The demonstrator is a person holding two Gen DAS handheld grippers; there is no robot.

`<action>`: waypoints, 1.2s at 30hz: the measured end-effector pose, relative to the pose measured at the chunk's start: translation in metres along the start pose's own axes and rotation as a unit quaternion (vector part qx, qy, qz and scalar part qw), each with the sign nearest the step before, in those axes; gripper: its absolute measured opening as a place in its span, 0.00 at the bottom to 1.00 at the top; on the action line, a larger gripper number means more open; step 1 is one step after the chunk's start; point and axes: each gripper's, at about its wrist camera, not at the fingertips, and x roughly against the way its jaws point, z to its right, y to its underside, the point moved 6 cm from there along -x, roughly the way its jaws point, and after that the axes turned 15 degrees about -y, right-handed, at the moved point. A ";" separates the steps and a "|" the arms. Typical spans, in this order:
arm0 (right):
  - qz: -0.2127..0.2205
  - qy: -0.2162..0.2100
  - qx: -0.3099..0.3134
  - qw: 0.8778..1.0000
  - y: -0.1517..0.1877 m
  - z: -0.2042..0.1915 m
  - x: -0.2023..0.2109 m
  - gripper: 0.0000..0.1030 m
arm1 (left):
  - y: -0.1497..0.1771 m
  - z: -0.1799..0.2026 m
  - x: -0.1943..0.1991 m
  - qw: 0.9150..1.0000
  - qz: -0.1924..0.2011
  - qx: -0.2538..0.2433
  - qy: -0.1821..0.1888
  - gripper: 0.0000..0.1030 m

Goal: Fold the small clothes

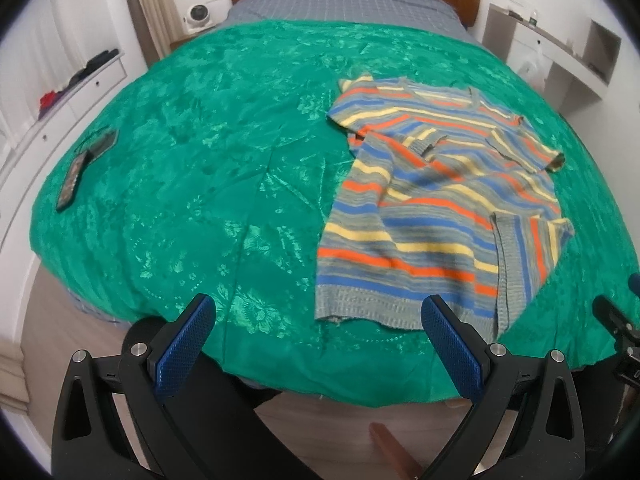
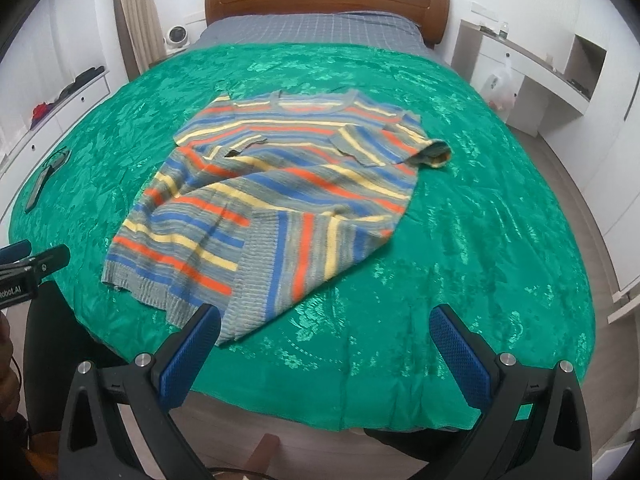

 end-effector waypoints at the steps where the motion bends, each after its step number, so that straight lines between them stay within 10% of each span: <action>1: -0.001 -0.001 0.001 1.000 0.000 -0.001 -0.001 1.00 | 0.000 0.001 0.000 1.000 0.000 -0.001 0.000 1.00; 10: -0.011 -0.029 0.031 0.999 0.001 -0.021 -0.028 1.00 | -0.002 0.004 -0.015 1.000 0.002 -0.014 -0.016 1.00; 18: -0.035 -0.066 0.049 0.996 -0.001 -0.034 -0.103 0.99 | 0.002 0.014 -0.116 0.995 -0.055 -0.058 -0.059 0.99; 22: -0.055 -0.020 0.078 0.995 0.008 -0.028 -0.130 0.43 | 0.007 0.019 -0.121 0.997 -0.059 -0.048 -0.033 0.95; 25: -0.043 -0.033 0.038 0.998 0.015 -0.004 -0.103 0.24 | 0.011 0.019 -0.113 0.997 -0.048 -0.052 -0.016 0.82; 32: -0.061 -0.016 -0.041 0.997 0.047 0.064 -0.056 0.28 | 0.014 0.027 -0.120 0.997 -0.053 -0.051 0.017 0.67; 36: -0.040 -0.040 -0.075 0.996 0.038 0.071 -0.042 0.64 | 0.014 0.035 -0.115 0.997 -0.042 -0.065 0.028 0.49</action>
